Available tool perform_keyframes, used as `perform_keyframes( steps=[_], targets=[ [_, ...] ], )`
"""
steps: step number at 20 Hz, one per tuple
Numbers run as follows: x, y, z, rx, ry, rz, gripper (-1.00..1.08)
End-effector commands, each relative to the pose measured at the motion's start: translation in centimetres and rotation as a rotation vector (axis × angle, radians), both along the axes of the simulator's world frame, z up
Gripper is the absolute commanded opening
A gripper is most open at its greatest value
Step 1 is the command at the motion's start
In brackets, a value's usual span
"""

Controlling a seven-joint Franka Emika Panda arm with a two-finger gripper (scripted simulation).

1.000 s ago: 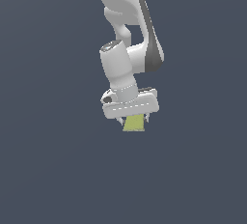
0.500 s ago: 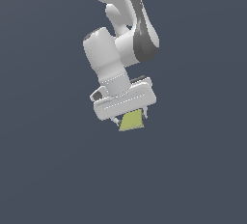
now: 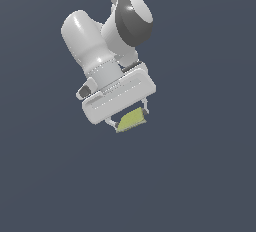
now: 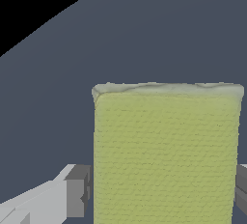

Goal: Pick up the object and move it to a goal position.

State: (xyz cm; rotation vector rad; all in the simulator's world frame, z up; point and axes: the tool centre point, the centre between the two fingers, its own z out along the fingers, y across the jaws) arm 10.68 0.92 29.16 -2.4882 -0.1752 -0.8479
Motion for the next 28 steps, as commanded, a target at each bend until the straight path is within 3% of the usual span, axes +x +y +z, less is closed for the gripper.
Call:
perform_keyframes(
  steps=[1, 16, 22, 28],
  targets=[
    [0.5, -0.6, 2.0, 0.023, -0.046, 0.032, -1.00],
    [2.0, -5.3, 13.8, 0.174, -0.321, 0.243, -1.00],
    [2.1, -6.6, 16.6, 0.213, -0.386, 0.298, -1.00],
    [2.1, -7.3, 17.9, 0.232, -0.415, 0.325, -1.00]
  ],
)
